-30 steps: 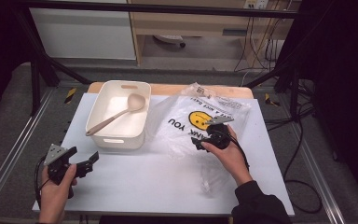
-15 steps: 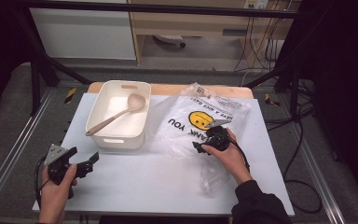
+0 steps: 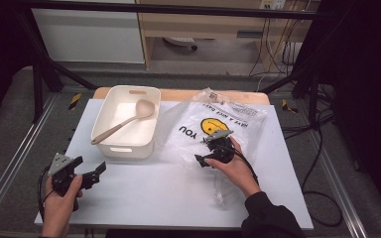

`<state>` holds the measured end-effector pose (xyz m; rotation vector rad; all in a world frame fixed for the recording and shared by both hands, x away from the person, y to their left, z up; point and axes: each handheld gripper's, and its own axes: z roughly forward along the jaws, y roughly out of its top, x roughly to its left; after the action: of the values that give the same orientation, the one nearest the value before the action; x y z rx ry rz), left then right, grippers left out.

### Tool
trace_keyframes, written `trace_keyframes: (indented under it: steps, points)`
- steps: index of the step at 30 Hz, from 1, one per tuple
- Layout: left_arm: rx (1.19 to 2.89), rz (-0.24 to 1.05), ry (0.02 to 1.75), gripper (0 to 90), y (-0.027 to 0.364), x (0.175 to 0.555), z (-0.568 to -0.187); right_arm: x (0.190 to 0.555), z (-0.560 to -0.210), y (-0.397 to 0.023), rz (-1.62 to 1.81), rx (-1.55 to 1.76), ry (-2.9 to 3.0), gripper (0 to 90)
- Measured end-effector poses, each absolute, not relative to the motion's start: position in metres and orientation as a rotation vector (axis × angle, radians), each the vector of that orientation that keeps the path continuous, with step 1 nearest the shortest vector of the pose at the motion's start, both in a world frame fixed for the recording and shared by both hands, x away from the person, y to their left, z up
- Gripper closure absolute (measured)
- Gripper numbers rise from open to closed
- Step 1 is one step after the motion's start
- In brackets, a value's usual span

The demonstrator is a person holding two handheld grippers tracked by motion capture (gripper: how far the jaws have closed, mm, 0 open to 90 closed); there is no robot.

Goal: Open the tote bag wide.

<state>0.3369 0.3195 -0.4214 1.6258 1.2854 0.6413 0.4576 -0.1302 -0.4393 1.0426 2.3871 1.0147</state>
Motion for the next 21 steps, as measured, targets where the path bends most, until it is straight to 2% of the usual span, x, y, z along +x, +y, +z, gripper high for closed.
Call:
trace_keyframes:
  steps: [11, 21]
  points:
    - [1.640, 0.630, 1.293, 7.3, 0.319, 0.338, -0.424, 0.483, -0.443, -0.117, 1.054, 1.066, 2.412, 8.7]
    - [1.638, 0.633, 1.293, 7.4, 0.319, 0.337, -0.424, 0.481, -0.451, -0.114, 1.003, 1.070, 2.475, 4.2]
